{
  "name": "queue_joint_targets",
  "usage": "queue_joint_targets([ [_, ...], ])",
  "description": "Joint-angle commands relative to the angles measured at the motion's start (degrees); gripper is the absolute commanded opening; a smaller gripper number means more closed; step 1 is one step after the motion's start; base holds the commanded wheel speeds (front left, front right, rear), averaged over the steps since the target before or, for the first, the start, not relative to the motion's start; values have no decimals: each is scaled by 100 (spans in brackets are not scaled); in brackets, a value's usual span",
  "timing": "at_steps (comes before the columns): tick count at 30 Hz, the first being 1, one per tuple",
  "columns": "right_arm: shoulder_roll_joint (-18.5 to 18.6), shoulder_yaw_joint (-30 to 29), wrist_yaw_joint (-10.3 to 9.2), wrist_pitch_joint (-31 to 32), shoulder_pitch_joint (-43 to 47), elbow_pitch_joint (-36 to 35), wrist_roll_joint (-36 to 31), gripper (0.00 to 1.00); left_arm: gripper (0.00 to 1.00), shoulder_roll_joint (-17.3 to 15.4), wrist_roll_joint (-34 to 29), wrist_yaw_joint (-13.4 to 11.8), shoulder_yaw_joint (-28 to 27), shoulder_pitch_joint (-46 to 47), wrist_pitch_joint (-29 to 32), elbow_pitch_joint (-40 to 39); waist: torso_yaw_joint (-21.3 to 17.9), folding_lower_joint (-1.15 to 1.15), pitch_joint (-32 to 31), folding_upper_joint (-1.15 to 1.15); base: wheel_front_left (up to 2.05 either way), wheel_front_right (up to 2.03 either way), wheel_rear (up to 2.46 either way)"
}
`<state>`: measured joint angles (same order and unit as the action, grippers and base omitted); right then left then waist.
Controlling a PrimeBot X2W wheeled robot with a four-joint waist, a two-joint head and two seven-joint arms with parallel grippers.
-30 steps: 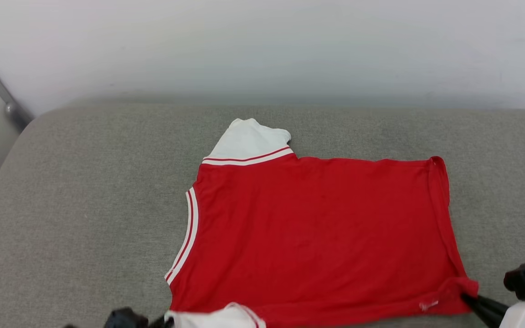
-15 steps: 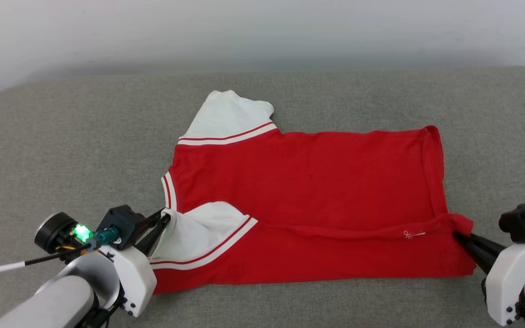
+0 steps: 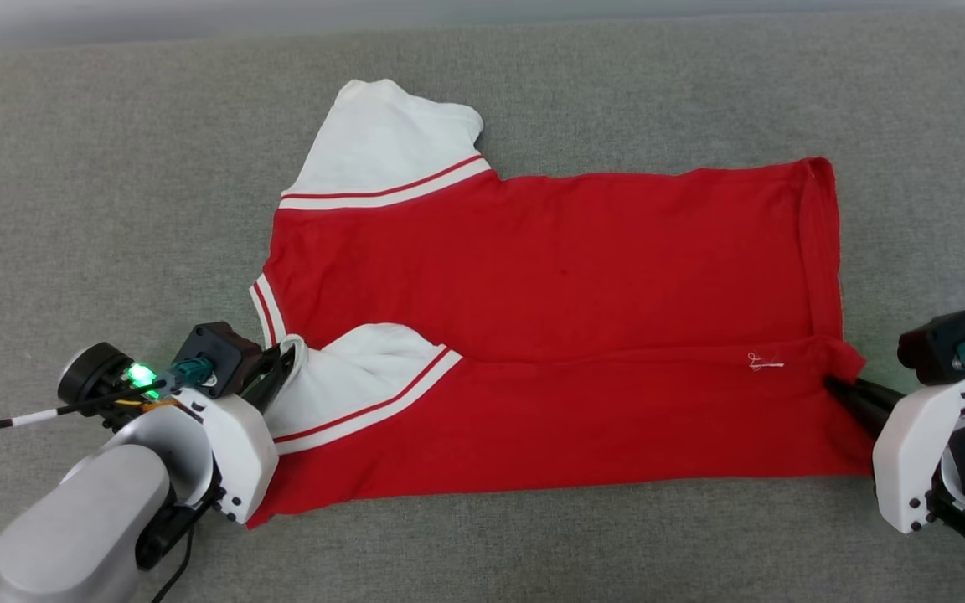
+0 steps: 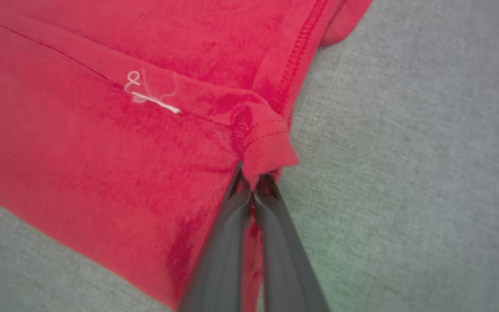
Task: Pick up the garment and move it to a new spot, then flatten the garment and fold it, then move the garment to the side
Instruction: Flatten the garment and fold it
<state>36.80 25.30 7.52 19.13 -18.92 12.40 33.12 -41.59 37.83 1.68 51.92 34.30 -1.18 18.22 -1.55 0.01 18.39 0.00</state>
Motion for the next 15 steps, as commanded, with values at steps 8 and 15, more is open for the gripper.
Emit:
queue_joint_targets([
  [8, -85, 337, -6, -98, -239, 471, 41, 40, 2, 340, -37, 274, 173, 169, -275, 855, 38, -1, -130, 0, 0, 0, 0],
  [15, -4, 150, -6, -344, -46, 236, 33, 100, 100, 236, 24, 137, 24, 320, -328, 681, 135, -1, -600, 0, 0, 0, 0],
])
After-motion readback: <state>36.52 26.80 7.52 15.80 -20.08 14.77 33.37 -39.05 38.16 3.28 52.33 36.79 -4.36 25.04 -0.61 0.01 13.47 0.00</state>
